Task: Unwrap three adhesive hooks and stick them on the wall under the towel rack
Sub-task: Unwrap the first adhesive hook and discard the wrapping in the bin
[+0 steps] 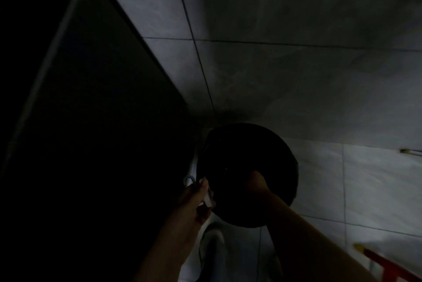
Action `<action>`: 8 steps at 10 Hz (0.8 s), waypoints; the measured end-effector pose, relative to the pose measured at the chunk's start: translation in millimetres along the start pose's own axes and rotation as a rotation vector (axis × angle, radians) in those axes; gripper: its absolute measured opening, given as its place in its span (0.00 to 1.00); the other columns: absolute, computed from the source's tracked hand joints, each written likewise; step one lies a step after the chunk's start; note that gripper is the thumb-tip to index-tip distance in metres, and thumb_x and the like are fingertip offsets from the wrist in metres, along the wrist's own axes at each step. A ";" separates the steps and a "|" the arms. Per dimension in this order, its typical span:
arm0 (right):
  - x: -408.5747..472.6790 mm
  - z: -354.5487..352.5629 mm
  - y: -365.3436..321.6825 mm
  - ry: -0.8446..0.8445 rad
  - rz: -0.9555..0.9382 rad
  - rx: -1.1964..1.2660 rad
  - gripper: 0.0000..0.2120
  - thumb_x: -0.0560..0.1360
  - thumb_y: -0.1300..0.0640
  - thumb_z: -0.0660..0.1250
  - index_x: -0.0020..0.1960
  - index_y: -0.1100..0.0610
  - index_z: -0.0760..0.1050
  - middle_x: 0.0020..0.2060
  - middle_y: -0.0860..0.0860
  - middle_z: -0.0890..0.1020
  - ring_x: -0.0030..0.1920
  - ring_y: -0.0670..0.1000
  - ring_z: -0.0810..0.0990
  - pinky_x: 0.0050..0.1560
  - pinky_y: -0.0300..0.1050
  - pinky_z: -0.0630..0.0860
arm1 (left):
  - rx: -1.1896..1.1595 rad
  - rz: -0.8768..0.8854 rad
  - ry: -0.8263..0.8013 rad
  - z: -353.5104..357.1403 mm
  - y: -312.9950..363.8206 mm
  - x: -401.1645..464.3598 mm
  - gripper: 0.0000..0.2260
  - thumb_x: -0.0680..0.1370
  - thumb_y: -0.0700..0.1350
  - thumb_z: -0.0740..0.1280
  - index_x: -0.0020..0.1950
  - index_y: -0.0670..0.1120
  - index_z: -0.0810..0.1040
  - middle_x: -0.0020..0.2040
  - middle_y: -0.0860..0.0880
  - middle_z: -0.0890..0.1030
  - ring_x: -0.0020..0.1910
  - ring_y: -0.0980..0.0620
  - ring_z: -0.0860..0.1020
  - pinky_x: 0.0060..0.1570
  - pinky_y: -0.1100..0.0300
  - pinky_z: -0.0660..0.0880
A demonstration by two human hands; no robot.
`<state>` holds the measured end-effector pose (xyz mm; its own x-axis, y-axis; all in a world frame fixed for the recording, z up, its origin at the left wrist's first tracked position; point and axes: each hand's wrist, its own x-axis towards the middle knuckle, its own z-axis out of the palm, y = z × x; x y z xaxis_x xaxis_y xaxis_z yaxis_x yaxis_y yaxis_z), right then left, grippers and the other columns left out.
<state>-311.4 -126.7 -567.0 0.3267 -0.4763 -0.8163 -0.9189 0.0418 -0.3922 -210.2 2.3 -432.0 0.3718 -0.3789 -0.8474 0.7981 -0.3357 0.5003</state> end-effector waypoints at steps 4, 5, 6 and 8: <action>-123.7 -79.8 -24.1 0.173 0.018 0.687 0.07 0.75 0.65 0.64 0.47 0.57 0.80 0.50 0.63 0.83 0.48 0.59 0.81 0.54 0.54 0.78 | 0.178 0.109 -0.005 47.2 42.3 -74.7 0.08 0.75 0.38 0.68 0.48 0.51 0.79 0.40 0.57 0.85 0.38 0.60 0.82 0.37 0.65 0.78; -171.4 -124.4 -53.0 0.123 -0.056 0.866 0.06 0.75 0.65 0.64 0.45 0.58 0.79 0.41 0.57 0.83 0.38 0.52 0.82 0.37 0.41 0.81 | 0.294 0.242 -0.012 68.0 68.8 -105.3 0.14 0.72 0.35 0.72 0.47 0.54 0.77 0.49 0.53 0.82 0.49 0.54 0.81 0.48 0.60 0.77; -224.1 -171.0 -88.7 0.091 -0.175 0.934 0.07 0.76 0.62 0.64 0.42 0.56 0.79 0.36 0.53 0.83 0.35 0.49 0.82 0.33 0.37 0.78 | 0.400 0.375 -0.075 86.1 97.5 -137.6 0.23 0.65 0.33 0.77 0.51 0.55 0.76 0.51 0.55 0.81 0.50 0.60 0.80 0.42 0.68 0.77; -329.4 -259.6 -159.8 -0.022 -0.430 0.888 0.03 0.75 0.65 0.65 0.46 0.64 0.77 0.36 0.55 0.81 0.35 0.47 0.81 0.36 0.37 0.79 | 0.595 0.629 -0.244 129.0 171.7 -211.9 0.38 0.61 0.33 0.79 0.62 0.60 0.70 0.60 0.56 0.79 0.59 0.58 0.79 0.56 0.60 0.77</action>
<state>-329.6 -204.5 -125.3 0.6061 -0.5897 -0.5337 -0.2239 0.5173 -0.8260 -213.1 -86.3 -143.6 0.4922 -0.7932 -0.3586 0.0783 -0.3699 0.9258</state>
